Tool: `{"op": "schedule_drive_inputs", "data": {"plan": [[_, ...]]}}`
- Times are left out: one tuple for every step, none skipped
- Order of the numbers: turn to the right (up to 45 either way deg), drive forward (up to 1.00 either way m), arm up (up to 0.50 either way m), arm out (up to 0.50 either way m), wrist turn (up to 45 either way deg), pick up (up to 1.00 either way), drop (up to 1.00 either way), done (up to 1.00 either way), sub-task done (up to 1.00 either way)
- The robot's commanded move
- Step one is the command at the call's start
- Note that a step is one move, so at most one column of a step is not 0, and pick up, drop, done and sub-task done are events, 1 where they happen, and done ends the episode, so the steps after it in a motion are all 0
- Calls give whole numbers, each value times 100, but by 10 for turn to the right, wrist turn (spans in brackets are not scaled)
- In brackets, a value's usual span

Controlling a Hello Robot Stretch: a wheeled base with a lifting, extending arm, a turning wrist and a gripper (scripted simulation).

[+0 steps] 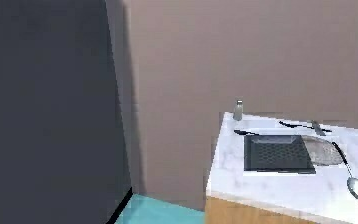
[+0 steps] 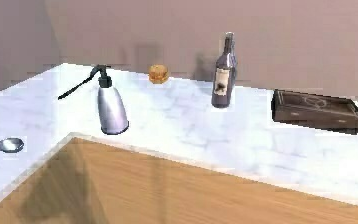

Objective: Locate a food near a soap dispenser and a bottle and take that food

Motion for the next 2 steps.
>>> {"op": "schedule_drive_inputs", "data": {"plan": [[450, 0, 0, 0, 0, 0, 0, 0, 0], [450, 0, 0, 0, 0, 0, 0, 0, 0]]}}
